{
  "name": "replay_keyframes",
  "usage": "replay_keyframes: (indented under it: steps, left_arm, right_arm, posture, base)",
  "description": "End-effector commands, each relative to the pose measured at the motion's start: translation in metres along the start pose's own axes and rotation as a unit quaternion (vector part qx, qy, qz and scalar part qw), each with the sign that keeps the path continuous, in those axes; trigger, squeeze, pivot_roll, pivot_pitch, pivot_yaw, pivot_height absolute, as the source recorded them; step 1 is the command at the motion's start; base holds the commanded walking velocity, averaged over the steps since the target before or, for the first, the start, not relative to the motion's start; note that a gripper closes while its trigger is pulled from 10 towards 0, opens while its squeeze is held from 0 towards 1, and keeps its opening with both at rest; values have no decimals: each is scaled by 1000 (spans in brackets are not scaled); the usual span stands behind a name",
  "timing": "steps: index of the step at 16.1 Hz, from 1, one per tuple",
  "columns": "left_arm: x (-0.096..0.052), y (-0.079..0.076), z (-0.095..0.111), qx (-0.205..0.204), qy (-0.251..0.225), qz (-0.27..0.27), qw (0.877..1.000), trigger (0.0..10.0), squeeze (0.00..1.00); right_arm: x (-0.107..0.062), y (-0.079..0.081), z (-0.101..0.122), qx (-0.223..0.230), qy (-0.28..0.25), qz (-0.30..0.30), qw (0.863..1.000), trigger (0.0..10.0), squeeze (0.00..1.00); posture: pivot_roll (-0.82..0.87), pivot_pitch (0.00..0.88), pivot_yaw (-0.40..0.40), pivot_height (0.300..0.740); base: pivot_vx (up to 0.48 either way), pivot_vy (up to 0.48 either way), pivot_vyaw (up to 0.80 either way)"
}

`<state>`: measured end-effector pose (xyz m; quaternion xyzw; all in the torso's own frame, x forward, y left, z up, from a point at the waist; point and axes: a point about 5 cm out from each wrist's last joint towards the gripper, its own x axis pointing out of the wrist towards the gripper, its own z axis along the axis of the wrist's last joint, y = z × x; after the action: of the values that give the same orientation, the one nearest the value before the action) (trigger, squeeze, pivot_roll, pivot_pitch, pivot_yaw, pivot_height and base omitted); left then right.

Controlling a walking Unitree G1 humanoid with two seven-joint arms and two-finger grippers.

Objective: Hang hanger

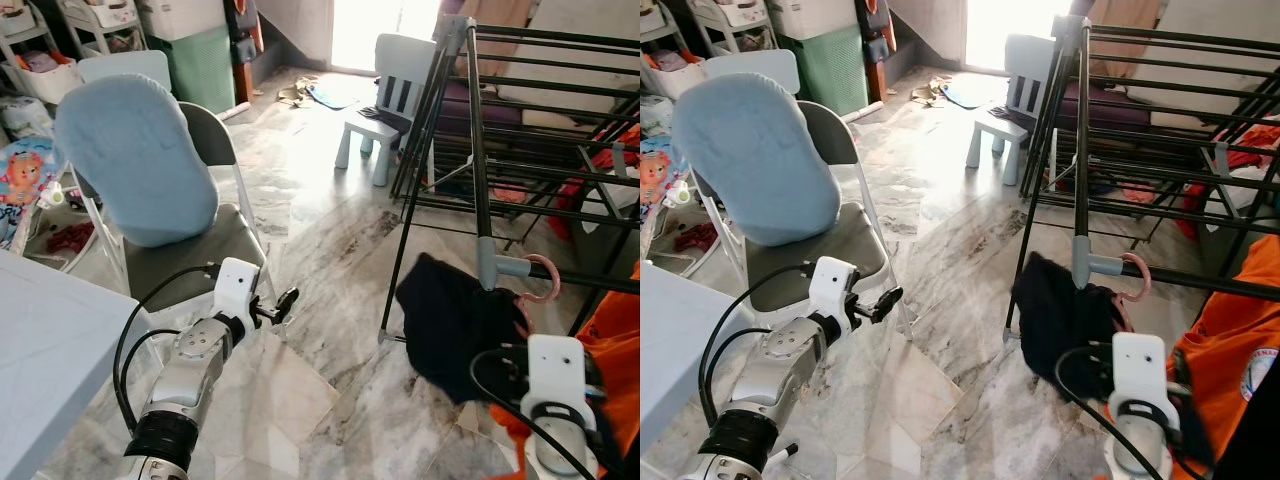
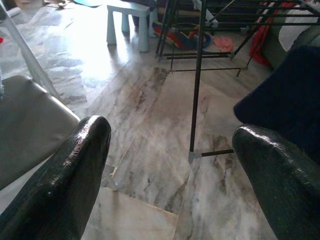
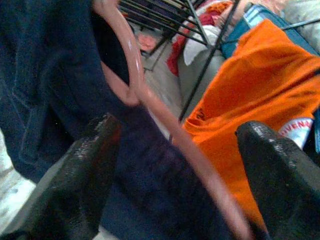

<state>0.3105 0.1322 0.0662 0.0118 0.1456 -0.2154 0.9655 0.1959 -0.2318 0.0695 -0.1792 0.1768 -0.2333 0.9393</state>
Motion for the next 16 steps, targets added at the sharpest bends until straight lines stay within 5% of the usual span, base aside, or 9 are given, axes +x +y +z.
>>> replay_keyframes:
  steps: [1,7,11,12,16]
  left_arm:
    - [-1,-1,2,3,-7,-4,1000,10000,0]
    - [-4,-4,13,27,-34,9,999,10000,0]
    - [-2,-14,17,48,-44,-15,998,10000,0]
    - [-2,-15,17,48,-44,-18,998,10000,0]
    - [-1,-16,18,56,-44,-25,997,10000,0]
  right_arm:
    - [-3,-3,6,8,-12,-8,1000,10000,1000]
    - [-9,-5,13,35,-33,-30,998,10000,1000]
    - [-12,-22,15,41,-39,-85,995,10000,1000]
    - [-13,-25,15,54,-40,-94,993,10000,0]
    - [-9,-33,5,15,-17,-131,991,10000,0]
  posture:
    - [-2,0,-16,740]
    - [0,0,-27,740]
    - [-12,0,-21,740]
    - [-13,0,-19,740]
    - [-12,0,-16,740]
  base:
    - [0,0,0]
    - [0,0,0]
    - [0,0,0]
    - [0,0,0]
    - [0,0,0]
